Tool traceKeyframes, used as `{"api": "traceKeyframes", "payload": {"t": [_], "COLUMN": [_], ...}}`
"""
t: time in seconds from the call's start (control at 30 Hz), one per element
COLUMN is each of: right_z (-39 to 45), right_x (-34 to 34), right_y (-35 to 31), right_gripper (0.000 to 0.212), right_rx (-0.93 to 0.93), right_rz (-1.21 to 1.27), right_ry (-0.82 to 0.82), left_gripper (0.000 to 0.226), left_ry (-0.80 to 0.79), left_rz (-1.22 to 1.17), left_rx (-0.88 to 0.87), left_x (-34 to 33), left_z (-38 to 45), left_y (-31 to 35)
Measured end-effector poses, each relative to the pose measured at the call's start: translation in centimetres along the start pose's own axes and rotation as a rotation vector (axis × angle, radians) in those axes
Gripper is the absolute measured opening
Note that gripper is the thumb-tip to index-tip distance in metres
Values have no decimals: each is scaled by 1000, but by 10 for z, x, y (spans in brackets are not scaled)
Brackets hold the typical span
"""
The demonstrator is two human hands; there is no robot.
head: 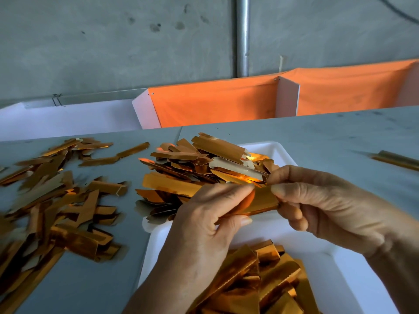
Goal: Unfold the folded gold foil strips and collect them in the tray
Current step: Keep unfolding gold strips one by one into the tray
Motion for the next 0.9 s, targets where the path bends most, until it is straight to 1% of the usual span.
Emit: {"api": "traceKeyframes", "payload": {"t": [0.07, 0.23, 0.4, 0.53, 0.7, 0.9], "right_z": [0, 0, 0, 0, 0, -1], "right_x": [0, 0, 1, 1, -1, -1], "right_y": [-1, -3, -3, -3, -4, -3], "right_gripper": [21, 11, 12, 13, 14, 10], "right_rx": [-9, -7, -8, 0, 13, 26], "right_rz": [-38, -52, -82, -78, -118, -234], "right_ry": [21, 18, 31, 52, 74, 119], "left_gripper": [53, 51, 47, 46, 44, 47], "left_ry": [-9, -22, -54, -46, -43, -45], "left_rz": [-17, -56, -116, -174, -133, -1], "left_rx": [11, 32, 77, 94, 59, -37], "left_x": [0, 1, 1, 1, 2, 1], "left_z": [0, 0, 0, -1, 0, 1], "left_y": [-1, -2, -3, -5, -5, -1]}}
Point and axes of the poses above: each hand's wrist, its own z-axis towards the middle knuckle, its own x-axis out of the back of the hand, y = z × x, the point moved 2 cm from there along z, towards the middle knuckle, and after that the axes turned 12 degrees about -z, right-handed, at the moved point
